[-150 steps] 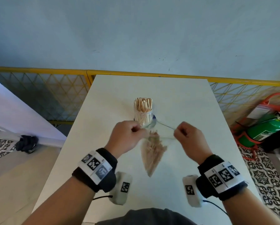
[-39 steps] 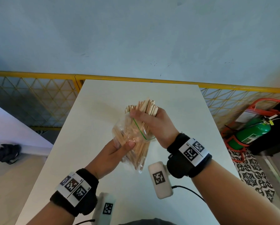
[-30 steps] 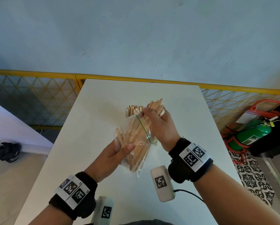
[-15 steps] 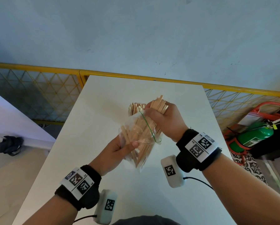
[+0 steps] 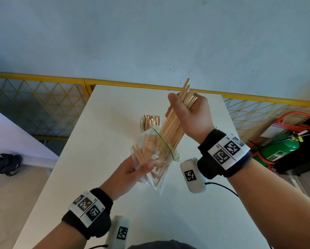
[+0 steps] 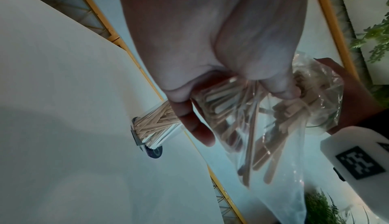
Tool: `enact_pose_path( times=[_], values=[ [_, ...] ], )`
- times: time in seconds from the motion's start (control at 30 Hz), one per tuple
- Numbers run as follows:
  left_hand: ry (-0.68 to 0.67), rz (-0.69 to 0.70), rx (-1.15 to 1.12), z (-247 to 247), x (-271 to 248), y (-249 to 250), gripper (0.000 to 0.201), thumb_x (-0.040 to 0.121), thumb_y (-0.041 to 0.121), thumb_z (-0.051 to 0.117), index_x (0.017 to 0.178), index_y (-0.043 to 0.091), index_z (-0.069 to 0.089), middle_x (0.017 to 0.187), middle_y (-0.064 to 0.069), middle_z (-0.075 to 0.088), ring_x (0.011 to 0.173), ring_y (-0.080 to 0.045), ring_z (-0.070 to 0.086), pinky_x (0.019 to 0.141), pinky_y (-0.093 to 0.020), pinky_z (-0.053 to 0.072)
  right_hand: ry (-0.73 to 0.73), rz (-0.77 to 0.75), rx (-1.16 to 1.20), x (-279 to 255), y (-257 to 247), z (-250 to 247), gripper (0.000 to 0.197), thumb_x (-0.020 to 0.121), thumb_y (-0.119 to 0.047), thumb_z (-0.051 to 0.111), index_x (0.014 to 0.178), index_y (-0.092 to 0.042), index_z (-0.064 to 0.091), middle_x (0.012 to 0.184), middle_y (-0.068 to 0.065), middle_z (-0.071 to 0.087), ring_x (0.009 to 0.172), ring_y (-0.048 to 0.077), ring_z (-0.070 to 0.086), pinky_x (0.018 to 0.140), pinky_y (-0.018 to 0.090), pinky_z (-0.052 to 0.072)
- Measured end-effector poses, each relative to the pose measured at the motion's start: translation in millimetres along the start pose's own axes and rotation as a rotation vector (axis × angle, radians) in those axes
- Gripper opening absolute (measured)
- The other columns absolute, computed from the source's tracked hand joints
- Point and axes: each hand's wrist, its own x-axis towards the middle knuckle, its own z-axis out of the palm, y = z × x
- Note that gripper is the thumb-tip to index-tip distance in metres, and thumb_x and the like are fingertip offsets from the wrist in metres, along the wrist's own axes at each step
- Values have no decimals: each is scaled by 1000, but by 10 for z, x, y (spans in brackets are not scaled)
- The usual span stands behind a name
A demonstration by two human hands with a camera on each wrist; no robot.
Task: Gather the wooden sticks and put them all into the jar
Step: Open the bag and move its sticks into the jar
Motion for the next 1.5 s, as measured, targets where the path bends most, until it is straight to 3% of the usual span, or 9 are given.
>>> enact_pose_path(
  times=[0.13,0.27,0.53,0.73,0.9,1.13,1.27,1.37,1.5],
  values=[
    [14,13,-2,-13,20,8,31,94,31,52,107,10,71,114,-8,72,104,-11,69,84,-21,54,3,-2,18,56,-33,-16,42,94,-22,57,66,7,66,49,-8,63,47,2,59,53,13,45],
    [51,19,54,-62,10,-21,34,89,43,56,99,16,74,114,-6,71,102,-11,68,85,-26,53,10,-3,15,99,-46,-39,41,95,-19,55,72,13,65,44,-12,61,43,-1,57,48,9,42],
    [40,57,5,-31,34,58,29,93,34,57,115,17,66,109,2,71,103,-15,68,84,-27,56,-54,22,-60,8,-9,116,36,93,-25,58,72,3,66,56,-5,66,49,3,61,52,16,47],
    [78,78,-82,28,57,130,16,93,13,51,103,16,63,89,18,74,86,0,70,72,-13,51,-41,108,-54,-77,53,247,35,89,-24,60,68,3,68,46,-9,59,41,0,52,46,11,38],
    [109,94,-90,80,69,145,22,96,9,47,87,21,63,77,22,72,78,6,68,69,-9,49,-33,168,16,-129,54,305,41,86,-27,62,74,12,60,66,25,62,53,17,51,53,27,42],
    [88,106,-131,86,75,137,15,90,21,51,91,17,65,82,13,75,81,-3,71,71,-15,52,-89,166,-22,-172,122,300,39,86,-28,62,79,10,59,72,24,62,60,28,55,60,43,51],
    [66,93,-109,62,70,108,20,91,21,52,107,17,63,89,9,75,86,-5,71,74,-16,51,-74,161,-32,-130,149,208,41,92,-29,57,74,8,63,66,18,66,59,28,61,57,38,51],
    [65,78,-104,9,86,84,30,92,21,53,119,11,62,108,4,73,102,-10,69,81,-17,51,-47,131,-1,-62,105,133,43,94,-26,55,67,4,68,53,-4,66,50,6,62,50,18,48],
    [89,61,-31,-43,101,80,22,94,30,55,98,12,69,91,1,72,89,-12,69,78,-18,50,1,42,27,75,4,47,45,96,-21,53,63,5,68,43,-13,60,43,0,57,47,12,43]
  ],
)
